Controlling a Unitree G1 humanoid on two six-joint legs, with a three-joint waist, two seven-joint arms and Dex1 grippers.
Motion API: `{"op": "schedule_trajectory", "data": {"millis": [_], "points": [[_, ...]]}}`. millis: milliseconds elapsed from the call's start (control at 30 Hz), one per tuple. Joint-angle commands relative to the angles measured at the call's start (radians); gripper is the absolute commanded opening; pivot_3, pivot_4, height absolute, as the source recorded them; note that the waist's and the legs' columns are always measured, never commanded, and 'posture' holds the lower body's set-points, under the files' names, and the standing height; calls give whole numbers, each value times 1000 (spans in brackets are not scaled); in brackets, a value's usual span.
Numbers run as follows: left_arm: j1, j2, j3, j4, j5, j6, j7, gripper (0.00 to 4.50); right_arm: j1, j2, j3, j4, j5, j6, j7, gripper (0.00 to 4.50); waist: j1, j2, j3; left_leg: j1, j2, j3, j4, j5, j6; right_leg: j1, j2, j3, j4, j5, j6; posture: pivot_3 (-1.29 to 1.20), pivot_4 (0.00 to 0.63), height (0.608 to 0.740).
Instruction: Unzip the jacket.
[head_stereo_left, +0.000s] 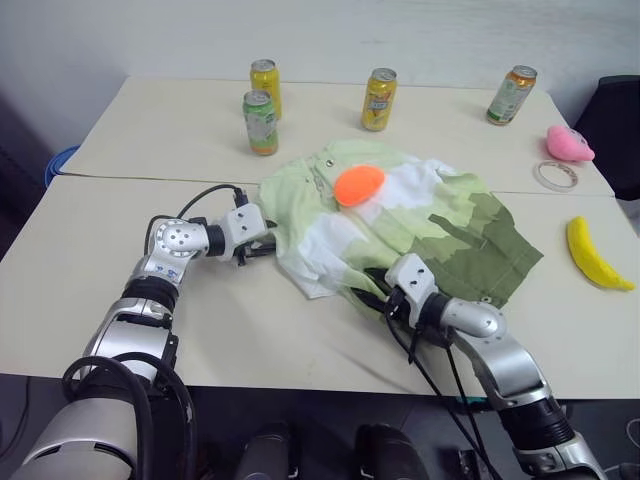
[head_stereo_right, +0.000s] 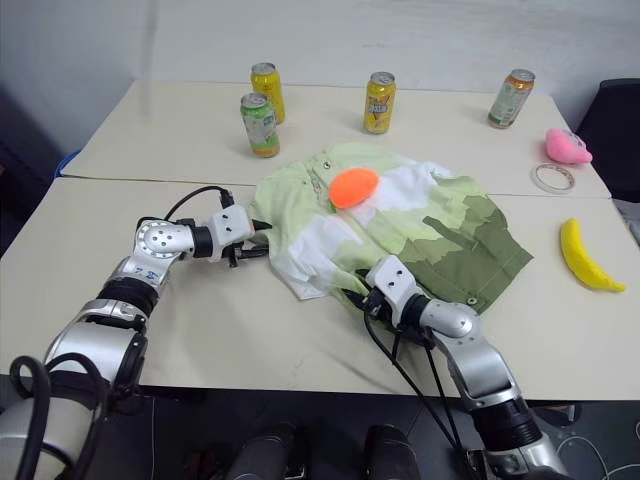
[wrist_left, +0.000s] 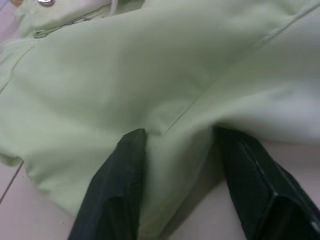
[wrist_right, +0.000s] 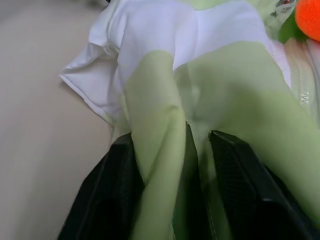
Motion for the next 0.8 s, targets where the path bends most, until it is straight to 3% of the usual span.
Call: {"op": "schedule_trajectory", "data": {"millis": [33,133,200,267,500,633,733,800], "points": [[60,-48,29,-10,-86,80,-200,916,-3,-12,-30,-26,36,-2,32,857,-2,0,0,0,0,0,0,0,0,0,0,0,0,0,0,0,150,740],[194,-46,47,-233,-252,256,-498,45,35,-91,-46,-87,177,26,233,5,-5,0,0,0,0,0,0,0,0,0,0,0,0,0,0,0,150,740],[355,16,14,-553,-373,484,-630,45,62,-170,-74,-111,253,27,357,5,-23,0,0,0,0,0,-1,-1,1,0,0,0,-1,0,0,0,150,740],[479,76,8,-796,-448,651,-648,45,86,-234,-105,-125,307,34,438,5,-34,0,0,1,1,-2,-2,-1,1,1,0,0,-1,0,0,0,150,740],[957,248,149,-1453,-657,1010,-464,45,263,-497,-291,-98,399,85,631,5,-49,0,0,3,3,-4,-3,-2,0,5,-7,8,-4,0,0,0,150,740],[1118,274,213,-1646,-757,1150,-334,45,339,-562,-336,-57,374,36,674,5,-44,0,0,6,3,-7,-3,-2,-1,10,-9,7,-11,0,-1,0,150,740],[1171,232,224,-1750,-797,1210,-195,45,374,-574,-334,-20,333,-21,661,5,-31,0,0,7,3,-9,-3,-3,0,13,-10,5,-15,0,-1,0,150,740],[1179,226,217,-1775,-803,1244,-131,0,392,-567,-363,-43,400,29,660,413,-21,1,0,8,2,-9,-3,-4,0,14,-11,5,-15,0,-1,0,150,740]]}}
